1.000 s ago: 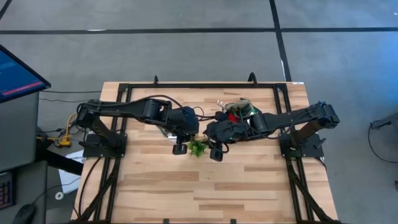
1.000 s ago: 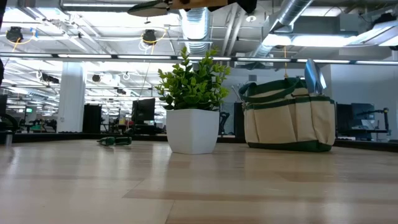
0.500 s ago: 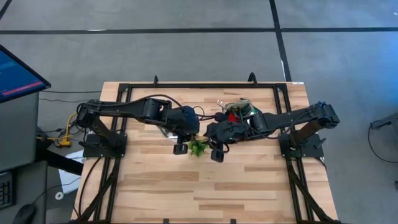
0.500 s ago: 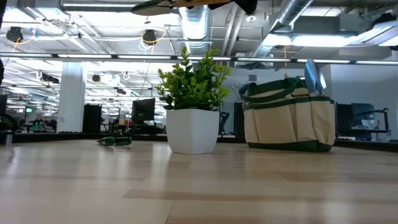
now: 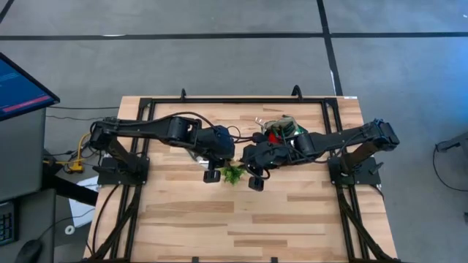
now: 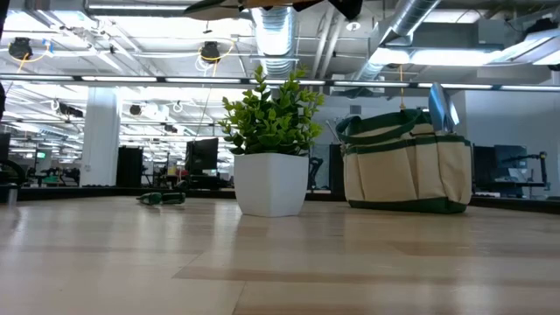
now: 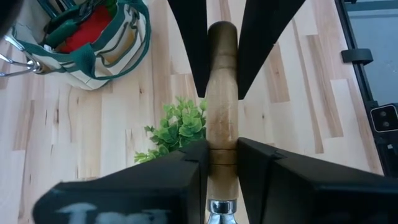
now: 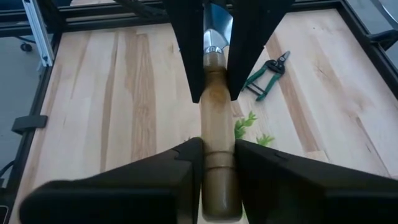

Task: Pick & Place Garden tools in Gardening bag
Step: Put the brown trowel into the brown gardening bag

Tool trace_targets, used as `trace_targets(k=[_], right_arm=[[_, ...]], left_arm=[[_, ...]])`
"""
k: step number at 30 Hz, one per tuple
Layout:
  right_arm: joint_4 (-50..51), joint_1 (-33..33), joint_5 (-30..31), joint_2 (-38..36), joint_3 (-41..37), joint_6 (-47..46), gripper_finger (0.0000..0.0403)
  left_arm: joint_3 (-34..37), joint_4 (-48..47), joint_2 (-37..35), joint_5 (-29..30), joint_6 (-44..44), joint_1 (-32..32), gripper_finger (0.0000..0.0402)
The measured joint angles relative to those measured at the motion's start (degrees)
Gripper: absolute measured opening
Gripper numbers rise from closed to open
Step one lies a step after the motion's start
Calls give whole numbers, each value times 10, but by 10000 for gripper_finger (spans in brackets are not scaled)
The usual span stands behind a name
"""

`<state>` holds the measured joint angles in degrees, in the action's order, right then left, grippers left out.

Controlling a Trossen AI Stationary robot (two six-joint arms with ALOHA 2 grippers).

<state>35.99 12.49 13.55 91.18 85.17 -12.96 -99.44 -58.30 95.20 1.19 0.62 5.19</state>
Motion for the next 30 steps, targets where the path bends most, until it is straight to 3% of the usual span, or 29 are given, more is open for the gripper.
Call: trace_targets(k=[3, 12, 20, 30], right_arm=[[0, 0, 1, 0, 0, -1, 60], [2, 0, 20, 0, -1, -1, 60], [23, 4, 51, -10, -1, -1, 60], [75, 66, 215, -59, -1, -1, 60]], left_arm=[[0, 1, 0, 0, 0, 0, 40], [0, 31, -9, 7, -1, 0, 124], [-1, 44, -68, 15, 25, -21, 129], [8, 55, -184, -1, 148, -80, 118]])
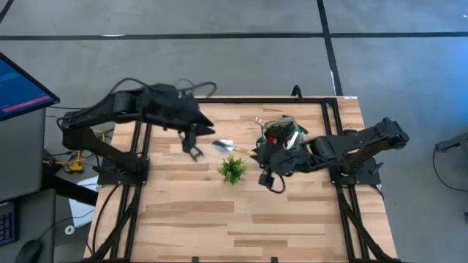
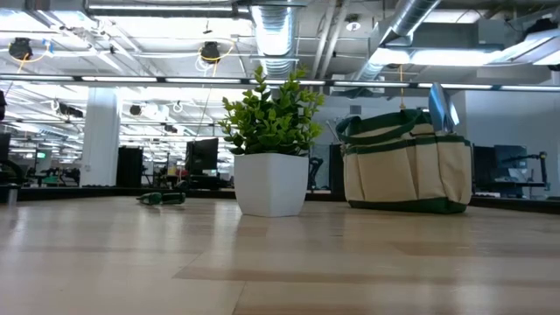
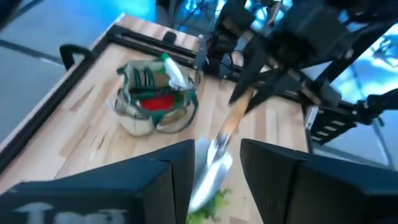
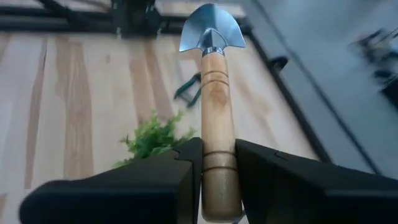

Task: Pick & Place Garden tools in Gardening bag
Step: Put the brown trowel into the brown gardening bag

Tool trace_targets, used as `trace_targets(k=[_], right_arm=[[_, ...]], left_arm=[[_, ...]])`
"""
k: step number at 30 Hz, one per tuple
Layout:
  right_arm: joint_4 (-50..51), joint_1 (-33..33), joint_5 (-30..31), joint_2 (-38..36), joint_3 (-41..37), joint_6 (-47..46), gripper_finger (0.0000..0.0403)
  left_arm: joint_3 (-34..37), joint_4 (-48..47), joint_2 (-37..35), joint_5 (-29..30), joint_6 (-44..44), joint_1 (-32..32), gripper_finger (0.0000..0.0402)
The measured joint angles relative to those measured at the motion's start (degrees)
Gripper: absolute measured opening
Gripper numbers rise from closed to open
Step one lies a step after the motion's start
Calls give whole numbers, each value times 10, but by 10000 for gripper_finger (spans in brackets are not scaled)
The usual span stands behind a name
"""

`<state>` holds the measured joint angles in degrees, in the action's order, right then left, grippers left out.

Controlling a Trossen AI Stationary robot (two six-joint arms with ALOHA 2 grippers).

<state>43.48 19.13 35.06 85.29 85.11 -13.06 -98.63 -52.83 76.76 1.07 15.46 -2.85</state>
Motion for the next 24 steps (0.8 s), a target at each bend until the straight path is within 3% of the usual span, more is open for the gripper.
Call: trace_targets(k=[6, 13, 24], right_arm=[[0, 48, 86, -33, 1, 15, 60], [1, 84, 116, -30, 0, 30, 60], [-8, 115, 124, -26, 0, 31, 60]], left_arm=[[82, 49, -39, -111, 91, -57, 122], [205, 288, -41, -297, 243, -91, 123], [256, 320, -34, -326, 331, -104, 161]])
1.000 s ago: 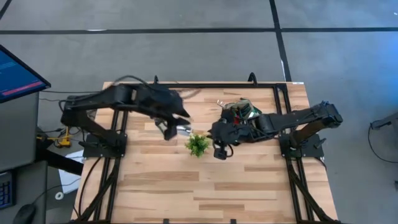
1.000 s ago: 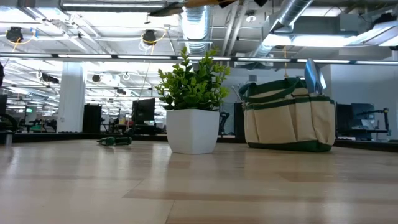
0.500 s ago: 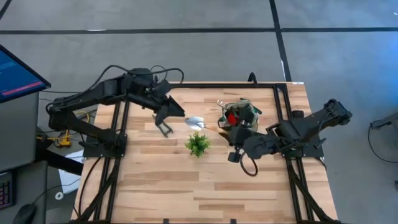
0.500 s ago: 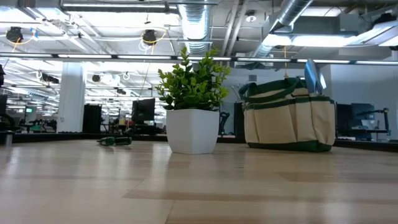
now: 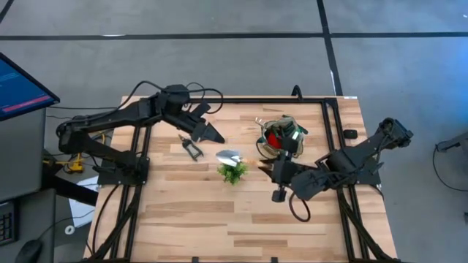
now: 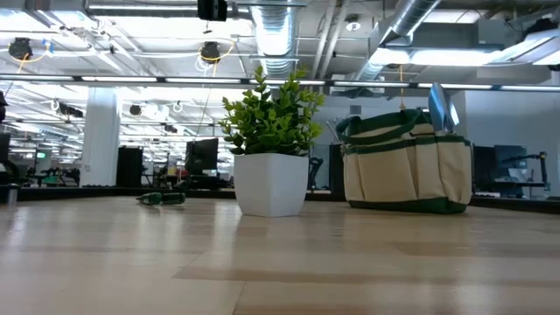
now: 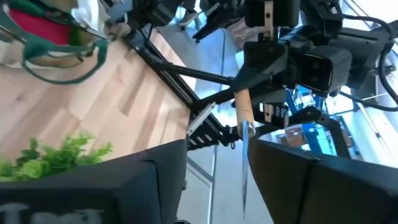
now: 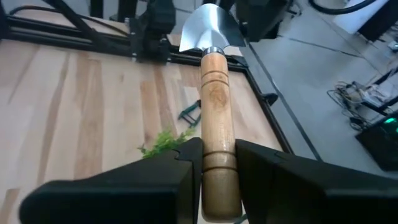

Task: Pick & Place Garden tools in Gardening bag
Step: Put the brown trowel into the brown gardening bag

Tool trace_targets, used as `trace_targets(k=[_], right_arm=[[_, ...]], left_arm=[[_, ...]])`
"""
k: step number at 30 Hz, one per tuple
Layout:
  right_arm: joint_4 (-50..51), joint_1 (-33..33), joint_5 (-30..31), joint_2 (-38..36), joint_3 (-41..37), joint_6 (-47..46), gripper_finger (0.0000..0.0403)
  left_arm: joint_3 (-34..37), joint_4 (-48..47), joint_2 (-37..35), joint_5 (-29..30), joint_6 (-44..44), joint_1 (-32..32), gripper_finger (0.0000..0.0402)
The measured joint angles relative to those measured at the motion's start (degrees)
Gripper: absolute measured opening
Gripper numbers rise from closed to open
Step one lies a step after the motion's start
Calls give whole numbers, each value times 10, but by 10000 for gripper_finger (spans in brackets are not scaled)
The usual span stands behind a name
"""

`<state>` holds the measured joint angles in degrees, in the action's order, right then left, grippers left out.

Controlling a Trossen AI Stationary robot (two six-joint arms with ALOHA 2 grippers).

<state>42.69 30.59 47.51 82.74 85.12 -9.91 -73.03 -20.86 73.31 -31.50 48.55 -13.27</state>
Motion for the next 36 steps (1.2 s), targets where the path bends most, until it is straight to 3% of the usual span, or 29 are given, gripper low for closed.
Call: trace_targets(k=[15, 24, 36], right_arm=[[-5, -7, 36, 0, 0, 15, 60], [-65, -15, 52, 0, 0, 70, 60], [-69, -22, 35, 0, 0, 69, 60]], left_arm=[[0, 57, 2, -4, 45, 39, 150], [0, 61, 2, -5, 45, 55, 125], [0, 87, 2, -5, 45, 56, 79]])
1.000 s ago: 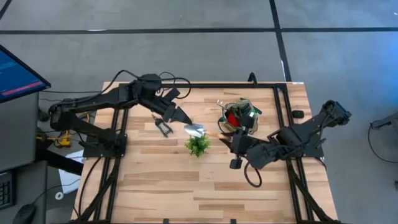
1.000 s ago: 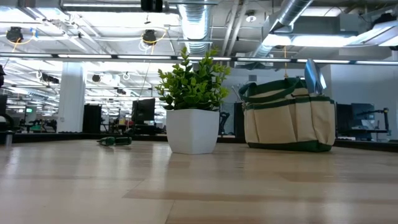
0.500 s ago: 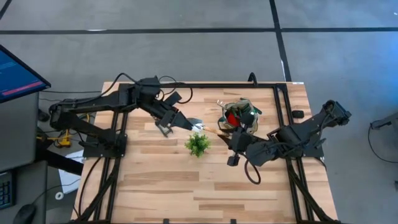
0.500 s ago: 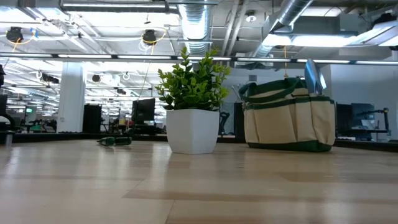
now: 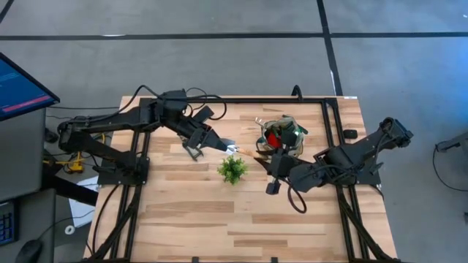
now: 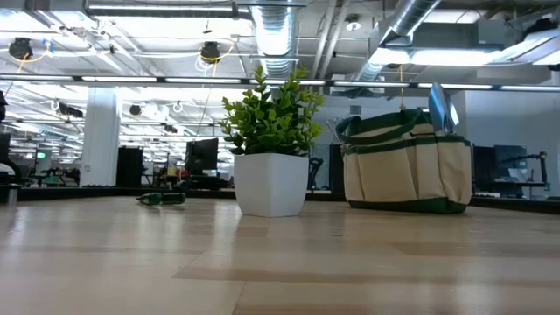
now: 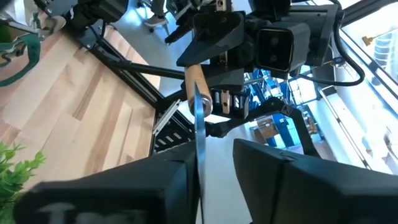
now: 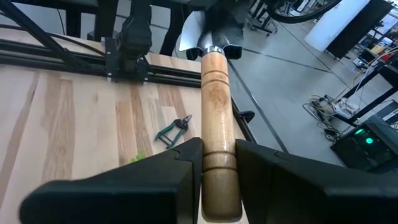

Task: Pick & Place Garden tools in Gardening bag
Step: Put the brown trowel into the brown gardening bag

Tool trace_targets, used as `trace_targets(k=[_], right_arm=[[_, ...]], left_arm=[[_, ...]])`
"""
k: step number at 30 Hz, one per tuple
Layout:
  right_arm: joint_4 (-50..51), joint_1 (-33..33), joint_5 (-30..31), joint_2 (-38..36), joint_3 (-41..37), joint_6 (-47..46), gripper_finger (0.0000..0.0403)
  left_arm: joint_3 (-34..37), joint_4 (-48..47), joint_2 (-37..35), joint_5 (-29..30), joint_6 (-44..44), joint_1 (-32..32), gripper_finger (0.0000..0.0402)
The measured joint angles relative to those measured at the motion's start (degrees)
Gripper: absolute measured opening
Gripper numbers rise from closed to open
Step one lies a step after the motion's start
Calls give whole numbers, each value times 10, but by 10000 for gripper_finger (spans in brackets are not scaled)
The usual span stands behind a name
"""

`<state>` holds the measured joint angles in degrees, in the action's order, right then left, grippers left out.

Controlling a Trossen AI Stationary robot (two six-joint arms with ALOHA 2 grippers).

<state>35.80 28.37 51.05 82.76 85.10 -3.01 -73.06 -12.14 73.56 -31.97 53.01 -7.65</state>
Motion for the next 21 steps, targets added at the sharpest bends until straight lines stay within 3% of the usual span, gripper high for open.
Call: trace_targets(k=[11, 21], right_arm=[[-1, 0, 1, 0, 0, 0, 60], [1, 0, 0, 0, 0, 0, 60]], left_arm=[[0, 6, 0, 6, -2, 2, 5], [0, 10, 0, 11, -71, 6, 1]])
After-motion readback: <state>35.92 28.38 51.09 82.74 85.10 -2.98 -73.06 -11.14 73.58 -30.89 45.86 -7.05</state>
